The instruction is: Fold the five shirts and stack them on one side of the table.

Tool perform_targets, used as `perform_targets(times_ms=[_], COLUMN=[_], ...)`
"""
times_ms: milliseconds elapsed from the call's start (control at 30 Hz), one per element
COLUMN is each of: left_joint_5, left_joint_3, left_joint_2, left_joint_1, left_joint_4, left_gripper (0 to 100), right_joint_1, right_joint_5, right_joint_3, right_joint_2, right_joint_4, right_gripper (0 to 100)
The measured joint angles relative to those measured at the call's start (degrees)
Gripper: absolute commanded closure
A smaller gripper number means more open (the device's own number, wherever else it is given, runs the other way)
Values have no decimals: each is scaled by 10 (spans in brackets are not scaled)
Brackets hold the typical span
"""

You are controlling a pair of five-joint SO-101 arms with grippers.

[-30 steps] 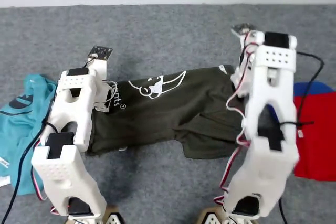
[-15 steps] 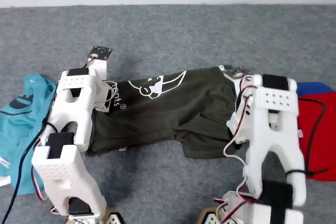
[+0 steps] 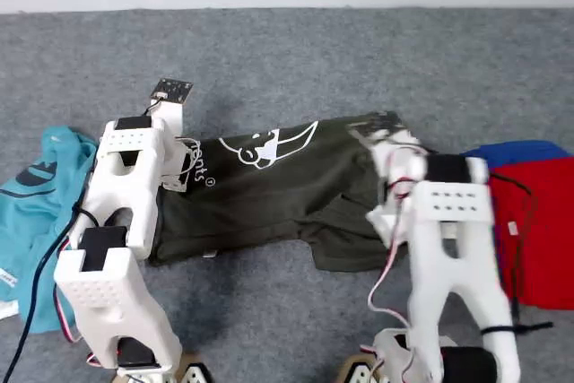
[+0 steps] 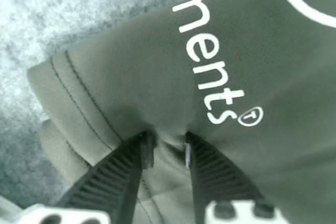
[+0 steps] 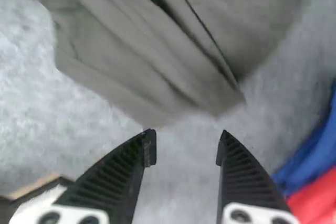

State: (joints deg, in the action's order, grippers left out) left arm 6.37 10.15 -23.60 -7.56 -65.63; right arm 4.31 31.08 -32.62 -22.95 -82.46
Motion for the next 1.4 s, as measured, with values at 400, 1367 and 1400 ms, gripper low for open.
perform_targets(times_ms=[400,1367,1400], left_joint_5=[0,-2,-2], left_joint_3=[0,-33,-41], left_joint_2=[0,11,24], left_joint_1=[0,-1,-1], left_joint_4=[0,-66,-94], left_gripper=[896,896,896], right_joint_1=[40,-125,-125], right_joint_5=[-13,387,395], right_joint_3=[-45,225,233], right_joint_2=[0,218,218], right_joint_4=[137,-57,-68], right_gripper=[812,813,824])
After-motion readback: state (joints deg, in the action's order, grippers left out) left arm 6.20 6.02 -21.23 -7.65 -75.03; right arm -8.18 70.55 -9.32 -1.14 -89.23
